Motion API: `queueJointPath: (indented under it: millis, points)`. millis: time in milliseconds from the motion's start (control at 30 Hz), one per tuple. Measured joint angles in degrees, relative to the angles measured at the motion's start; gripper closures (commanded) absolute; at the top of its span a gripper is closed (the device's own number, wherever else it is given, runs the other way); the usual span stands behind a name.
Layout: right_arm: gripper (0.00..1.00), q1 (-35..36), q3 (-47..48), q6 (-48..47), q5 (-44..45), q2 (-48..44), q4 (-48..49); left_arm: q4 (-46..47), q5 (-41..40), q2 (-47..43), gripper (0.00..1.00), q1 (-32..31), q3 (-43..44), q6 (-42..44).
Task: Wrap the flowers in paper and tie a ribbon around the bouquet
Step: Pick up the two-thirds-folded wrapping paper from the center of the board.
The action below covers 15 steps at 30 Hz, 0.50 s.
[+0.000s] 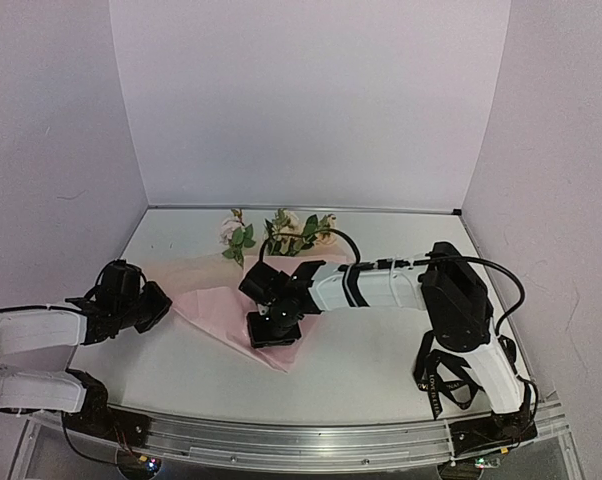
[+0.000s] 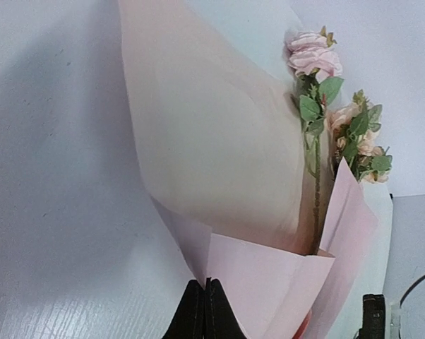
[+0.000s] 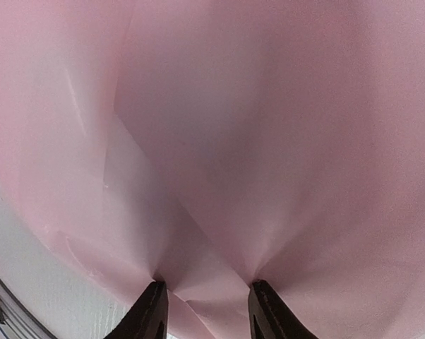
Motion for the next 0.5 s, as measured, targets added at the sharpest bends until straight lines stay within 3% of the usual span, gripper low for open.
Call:
queueJointPath:
  millis: [133,500]
  points:
    - [0.69,0.1,3.1,-0.4,1.3,1.1,-2.4,-0.4,1.6,-2.7,1.00,0.0,0.0,2.7]
    - [0.74,0.1,13.6,-0.8,2.1,5.3,-4.3,-1.0,7.1,-5.2,1.00,0.0,0.0,7.4]
